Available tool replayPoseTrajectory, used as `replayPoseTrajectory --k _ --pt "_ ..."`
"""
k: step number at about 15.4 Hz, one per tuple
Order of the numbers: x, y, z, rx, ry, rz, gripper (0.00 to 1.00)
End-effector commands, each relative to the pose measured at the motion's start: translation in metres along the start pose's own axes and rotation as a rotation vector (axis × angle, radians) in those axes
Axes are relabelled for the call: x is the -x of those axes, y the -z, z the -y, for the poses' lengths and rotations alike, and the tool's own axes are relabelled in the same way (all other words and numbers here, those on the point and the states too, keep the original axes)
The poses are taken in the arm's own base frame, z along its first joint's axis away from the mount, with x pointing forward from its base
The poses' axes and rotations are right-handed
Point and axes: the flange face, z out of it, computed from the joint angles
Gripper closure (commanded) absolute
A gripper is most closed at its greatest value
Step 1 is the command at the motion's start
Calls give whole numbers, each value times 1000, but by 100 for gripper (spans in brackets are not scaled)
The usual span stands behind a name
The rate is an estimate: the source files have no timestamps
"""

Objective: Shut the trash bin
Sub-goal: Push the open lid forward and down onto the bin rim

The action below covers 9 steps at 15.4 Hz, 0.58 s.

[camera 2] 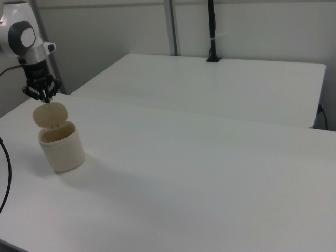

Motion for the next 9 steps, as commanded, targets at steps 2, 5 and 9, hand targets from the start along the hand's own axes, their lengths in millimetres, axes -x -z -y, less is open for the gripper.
replayPoseTrajectory --k 2,5,9 --pt "26 -7 -11 -50 48 109 100" --pt "44 -16 -30 -75 46 139 100" --pt "50 -39 -31 -84 59 184 100"
